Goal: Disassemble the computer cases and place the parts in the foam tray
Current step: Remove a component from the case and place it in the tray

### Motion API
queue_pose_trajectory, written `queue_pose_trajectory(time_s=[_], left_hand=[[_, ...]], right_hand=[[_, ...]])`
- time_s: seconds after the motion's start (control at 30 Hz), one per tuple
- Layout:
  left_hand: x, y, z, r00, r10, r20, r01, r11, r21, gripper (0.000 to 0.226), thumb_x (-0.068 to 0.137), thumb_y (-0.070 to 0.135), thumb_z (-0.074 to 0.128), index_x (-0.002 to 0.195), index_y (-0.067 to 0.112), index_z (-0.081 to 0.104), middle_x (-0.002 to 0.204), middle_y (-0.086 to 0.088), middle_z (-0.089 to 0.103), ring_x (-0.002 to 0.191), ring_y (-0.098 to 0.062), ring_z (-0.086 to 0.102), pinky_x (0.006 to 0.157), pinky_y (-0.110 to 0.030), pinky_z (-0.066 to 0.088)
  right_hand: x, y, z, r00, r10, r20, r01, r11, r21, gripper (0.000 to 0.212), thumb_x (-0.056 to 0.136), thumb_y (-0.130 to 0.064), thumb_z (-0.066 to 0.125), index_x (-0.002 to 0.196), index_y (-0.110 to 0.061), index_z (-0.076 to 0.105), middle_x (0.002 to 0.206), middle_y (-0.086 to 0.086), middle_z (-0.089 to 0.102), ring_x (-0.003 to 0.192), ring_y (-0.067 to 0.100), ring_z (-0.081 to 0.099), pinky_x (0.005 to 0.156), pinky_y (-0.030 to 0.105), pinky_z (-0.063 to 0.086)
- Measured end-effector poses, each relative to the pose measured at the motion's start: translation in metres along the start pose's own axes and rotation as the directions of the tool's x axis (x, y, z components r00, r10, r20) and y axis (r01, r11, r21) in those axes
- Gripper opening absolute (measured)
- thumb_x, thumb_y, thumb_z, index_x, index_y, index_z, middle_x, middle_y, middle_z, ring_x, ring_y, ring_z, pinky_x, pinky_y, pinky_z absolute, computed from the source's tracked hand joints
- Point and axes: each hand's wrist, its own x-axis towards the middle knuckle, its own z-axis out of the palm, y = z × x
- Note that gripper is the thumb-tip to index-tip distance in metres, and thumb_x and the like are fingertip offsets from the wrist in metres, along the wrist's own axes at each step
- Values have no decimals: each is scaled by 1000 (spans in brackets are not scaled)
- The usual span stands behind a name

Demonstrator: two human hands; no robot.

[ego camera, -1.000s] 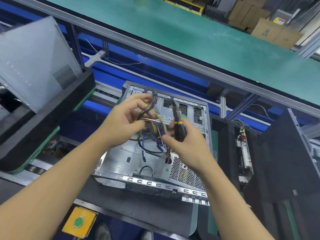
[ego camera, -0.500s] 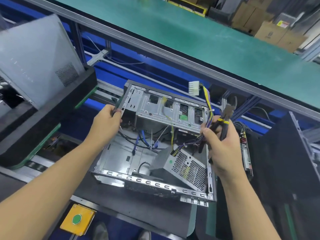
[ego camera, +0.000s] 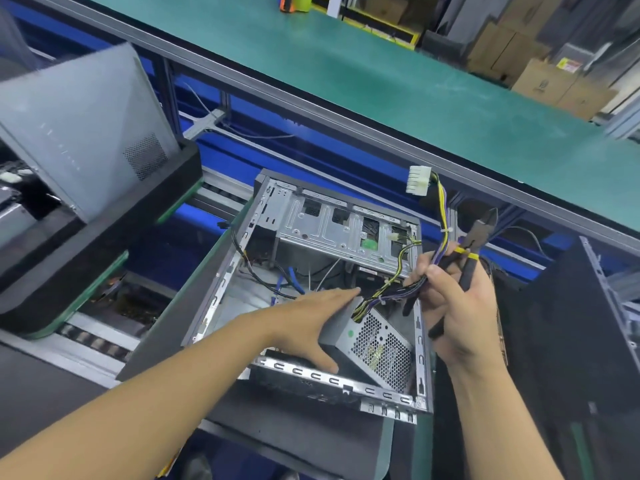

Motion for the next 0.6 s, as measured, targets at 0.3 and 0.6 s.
queue_pose_trajectory(time_s=[0.3,0.6], left_hand=[[1,2,15,968,33,-249,-58,994,-95,97,56,62,86,132,43,31,123,28,38,112,7,46,92,-25,46],[-35,4,-48,815,-282,-506,-70,819,-569,98,43,49,86,131,34,45,132,15,54,118,-2,56,99,-26,45]], right_hand=[[13,5,-25,993,66,-99,-65,998,13,16,92,-5,61,99,-20,63,86,2,72,70,13,66,59,24,53],[9,42,-48,974,128,-187,-113,989,93,22,98,1,49,94,-18,60,89,5,62,62,17,52,57,32,47]])
